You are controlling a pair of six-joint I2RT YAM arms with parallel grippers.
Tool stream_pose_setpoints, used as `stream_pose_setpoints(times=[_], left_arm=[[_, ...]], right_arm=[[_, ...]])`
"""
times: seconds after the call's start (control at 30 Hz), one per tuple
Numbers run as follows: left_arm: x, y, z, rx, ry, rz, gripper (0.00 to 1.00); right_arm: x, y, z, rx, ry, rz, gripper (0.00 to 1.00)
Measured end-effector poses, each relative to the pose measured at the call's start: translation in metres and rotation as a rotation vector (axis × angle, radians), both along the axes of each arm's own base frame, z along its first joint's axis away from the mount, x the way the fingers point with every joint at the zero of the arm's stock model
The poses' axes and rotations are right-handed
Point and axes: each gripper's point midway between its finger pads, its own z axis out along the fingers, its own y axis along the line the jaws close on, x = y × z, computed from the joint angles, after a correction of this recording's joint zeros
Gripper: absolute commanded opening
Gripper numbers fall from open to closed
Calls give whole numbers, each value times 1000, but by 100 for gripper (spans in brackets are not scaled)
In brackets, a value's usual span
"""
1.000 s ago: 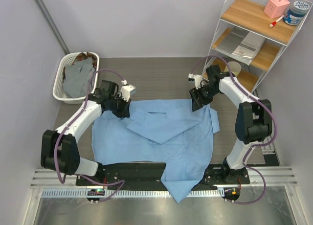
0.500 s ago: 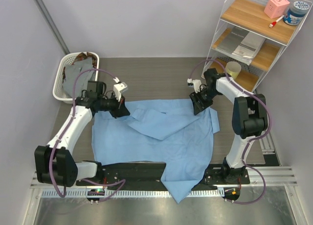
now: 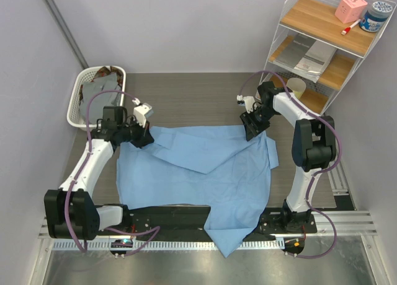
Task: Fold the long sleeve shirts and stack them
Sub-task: Fold the shirt
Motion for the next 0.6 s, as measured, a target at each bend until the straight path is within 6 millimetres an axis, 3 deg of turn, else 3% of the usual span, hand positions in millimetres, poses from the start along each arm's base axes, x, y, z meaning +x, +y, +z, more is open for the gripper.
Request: stream_pose_setpoints(times=[0.33, 0.37, 0.47, 0.6], left_arm=[[1, 34, -55, 131, 39, 140, 2], [1, 39, -61, 152, 47, 157, 18], [4, 57, -83, 240, 80, 215, 47], [4, 75, -94, 322, 107, 272, 57]], right_arm=[[4, 1, 8, 1, -5, 9, 52], [5, 1, 10, 1, -9, 9, 52], [9, 1, 14, 4, -21, 9, 52], [5, 1, 22, 4, -28, 11, 52]])
